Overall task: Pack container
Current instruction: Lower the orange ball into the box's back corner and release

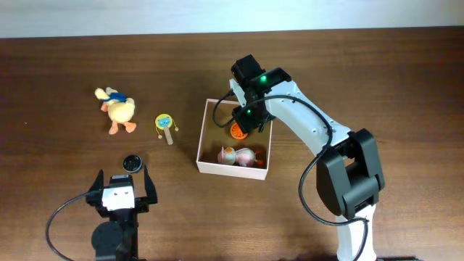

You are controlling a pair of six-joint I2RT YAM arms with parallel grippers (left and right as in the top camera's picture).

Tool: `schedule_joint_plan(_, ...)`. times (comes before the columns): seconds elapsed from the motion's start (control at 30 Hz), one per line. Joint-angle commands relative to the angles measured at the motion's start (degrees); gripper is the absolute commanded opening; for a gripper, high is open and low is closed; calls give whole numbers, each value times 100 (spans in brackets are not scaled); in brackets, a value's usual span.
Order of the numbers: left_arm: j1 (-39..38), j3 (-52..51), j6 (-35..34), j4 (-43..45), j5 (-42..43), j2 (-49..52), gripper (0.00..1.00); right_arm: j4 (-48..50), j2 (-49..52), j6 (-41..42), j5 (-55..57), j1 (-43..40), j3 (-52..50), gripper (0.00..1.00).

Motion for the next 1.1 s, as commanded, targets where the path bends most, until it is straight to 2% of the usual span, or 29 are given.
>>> schedule_joint_plan(0.0, -33, -46, -31, 20, 44, -39, 99, 15, 42, -111, -238, -24, -33, 56)
schedule_joint_plan(0.2, -33, -46, -31, 20, 46, -39, 99, 15, 42, -153, -750, 2, -33, 54)
schedule_joint_plan(0.4, -33, -46, -31, 20, 46, -39, 99, 20, 42, -238, -789, 210, -31, 22)
schedule_joint_plan(0.53, -33, -46, -31, 20, 44, -39, 99, 87, 42, -260, -782, 402, -31, 5)
schedule_joint_plan(1.07, -33, -46, -31, 20, 44, -39, 99, 605, 496, -302, -389, 601, -31, 4)
